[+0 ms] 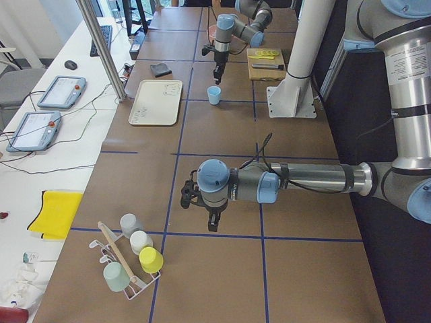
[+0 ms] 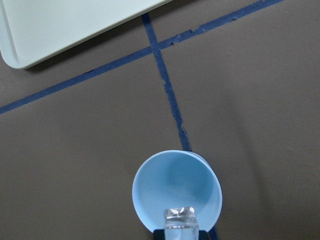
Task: Put ice and strawberries in cup
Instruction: 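Carry the ice cube with the right gripper over the blue cup and release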
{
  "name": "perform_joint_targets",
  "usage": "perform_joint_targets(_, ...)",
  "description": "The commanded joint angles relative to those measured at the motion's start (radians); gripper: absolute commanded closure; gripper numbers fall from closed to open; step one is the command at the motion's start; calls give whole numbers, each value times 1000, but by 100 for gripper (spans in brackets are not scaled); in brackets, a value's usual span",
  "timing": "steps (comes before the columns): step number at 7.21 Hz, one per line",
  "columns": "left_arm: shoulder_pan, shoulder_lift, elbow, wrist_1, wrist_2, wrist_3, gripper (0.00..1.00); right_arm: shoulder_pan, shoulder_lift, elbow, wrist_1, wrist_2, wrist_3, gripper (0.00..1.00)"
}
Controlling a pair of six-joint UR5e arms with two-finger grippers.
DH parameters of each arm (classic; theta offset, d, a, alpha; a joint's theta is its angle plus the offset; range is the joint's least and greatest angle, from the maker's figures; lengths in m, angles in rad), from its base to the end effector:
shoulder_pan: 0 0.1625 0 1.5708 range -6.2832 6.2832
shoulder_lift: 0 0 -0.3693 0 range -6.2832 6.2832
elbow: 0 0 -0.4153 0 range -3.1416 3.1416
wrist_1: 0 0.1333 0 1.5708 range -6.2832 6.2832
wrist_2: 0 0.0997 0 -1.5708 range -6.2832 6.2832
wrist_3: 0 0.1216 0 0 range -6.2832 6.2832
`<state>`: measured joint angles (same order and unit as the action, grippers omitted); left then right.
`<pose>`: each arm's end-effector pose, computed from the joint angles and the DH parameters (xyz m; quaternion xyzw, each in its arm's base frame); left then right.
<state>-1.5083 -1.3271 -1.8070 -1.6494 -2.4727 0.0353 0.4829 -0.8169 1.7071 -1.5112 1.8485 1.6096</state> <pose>-0.0109 -0.4325 0.5921 0.0261 0.4359 0.0594 0.8976 -0.5445 -0.3984 0.0959 -0.0203 -0.4688 0.1660 0.8673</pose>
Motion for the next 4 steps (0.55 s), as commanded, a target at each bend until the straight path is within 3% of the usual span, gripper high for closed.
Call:
perform_joint_targets(1, 0, 0, 0, 0, 1, 0, 0, -1, 16, -23, 0, -11, 6, 93)
perform_joint_targets(2, -1, 0, 0, 0, 0, 0, 0, -1, 15, -24, 0, -11, 4, 81)
perform_joint_targets(3, -1, 0, 0, 0, 0, 0, 0, -1, 15, -30, 0, -11, 4, 45)
perform_joint_targets(4, -1, 0, 0, 0, 0, 0, 0, -1, 15, -32, 0, -11, 3, 24)
